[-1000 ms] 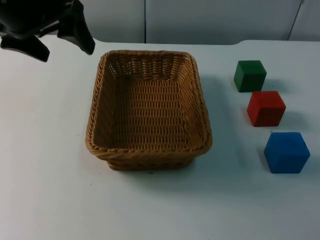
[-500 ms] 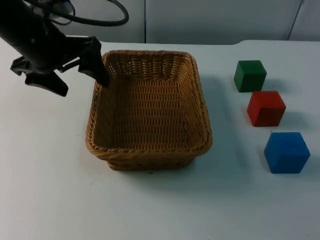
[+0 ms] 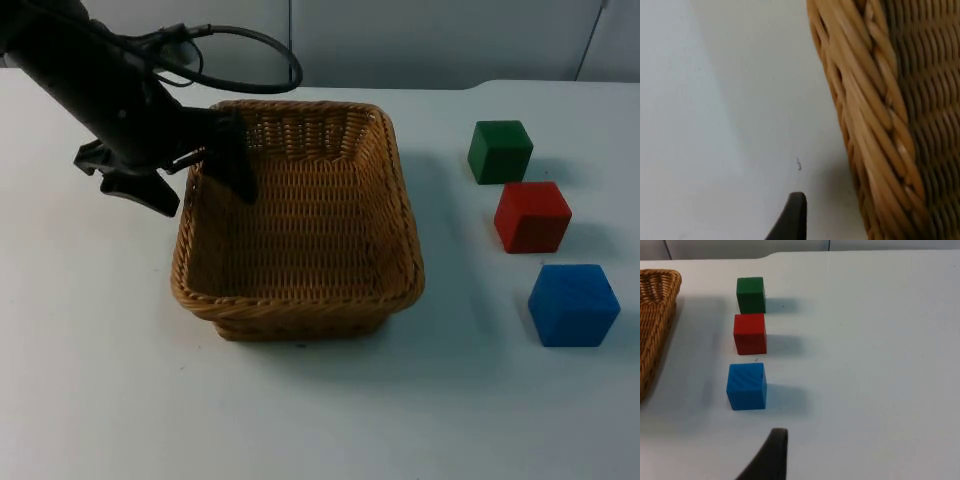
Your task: Pick up the basket with the left hand and place the blue cube into the basket with the right hand.
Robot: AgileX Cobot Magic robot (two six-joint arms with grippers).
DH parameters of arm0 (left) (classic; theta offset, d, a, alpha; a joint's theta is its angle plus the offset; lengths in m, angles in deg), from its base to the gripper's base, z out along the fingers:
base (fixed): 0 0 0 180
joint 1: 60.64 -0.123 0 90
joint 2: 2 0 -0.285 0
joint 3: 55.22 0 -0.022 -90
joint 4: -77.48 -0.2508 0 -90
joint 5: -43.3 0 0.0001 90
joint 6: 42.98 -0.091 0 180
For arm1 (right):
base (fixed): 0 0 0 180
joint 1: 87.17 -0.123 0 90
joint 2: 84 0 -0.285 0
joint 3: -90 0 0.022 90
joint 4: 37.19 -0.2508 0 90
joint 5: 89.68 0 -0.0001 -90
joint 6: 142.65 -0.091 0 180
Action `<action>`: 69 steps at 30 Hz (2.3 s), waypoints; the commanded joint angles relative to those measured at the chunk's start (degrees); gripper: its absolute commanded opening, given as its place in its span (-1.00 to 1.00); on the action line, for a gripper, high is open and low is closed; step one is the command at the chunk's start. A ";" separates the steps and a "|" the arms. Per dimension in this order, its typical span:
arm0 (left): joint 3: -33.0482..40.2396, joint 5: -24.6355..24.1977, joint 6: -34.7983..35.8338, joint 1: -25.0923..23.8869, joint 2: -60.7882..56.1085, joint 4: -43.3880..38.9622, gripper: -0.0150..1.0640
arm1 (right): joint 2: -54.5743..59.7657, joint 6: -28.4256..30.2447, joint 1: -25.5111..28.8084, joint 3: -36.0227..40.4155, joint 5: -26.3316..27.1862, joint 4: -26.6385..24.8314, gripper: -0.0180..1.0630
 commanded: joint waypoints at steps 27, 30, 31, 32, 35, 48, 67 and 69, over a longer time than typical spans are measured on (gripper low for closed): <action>-0.52 0.29 5.19 0.30 2.09 1.09 -0.98 | -0.21 -0.43 0.32 0.25 0.55 0.78 0.96; -0.52 0.14 5.30 0.30 2.09 1.09 -0.98 | -0.21 -0.43 0.32 0.25 0.55 0.78 0.96; -0.52 0.10 6.02 0.30 1.98 1.09 -0.98 | -0.21 -0.43 0.32 0.25 0.55 0.78 0.96; -0.52 0.10 6.20 0.19 1.75 0.94 -0.98 | -0.21 -0.43 0.32 0.25 0.55 0.78 0.96; -0.52 -0.57 6.20 0.06 0.64 0.94 -0.98 | -0.21 -0.43 0.32 0.25 0.55 0.78 0.96; 12.44 -2.08 5.98 -6.98 -18.25 1.13 -0.98 | -0.21 -0.43 0.32 0.25 0.55 0.78 0.96; 26.87 -11.04 -3.85 -11.90 -35.88 12.38 -0.98 | -0.21 -0.43 0.32 0.25 0.55 0.78 0.96; 26.87 -11.85 -2.14 -11.90 -38.70 10.85 -0.98 | -0.21 -0.43 0.32 0.25 0.55 0.78 0.96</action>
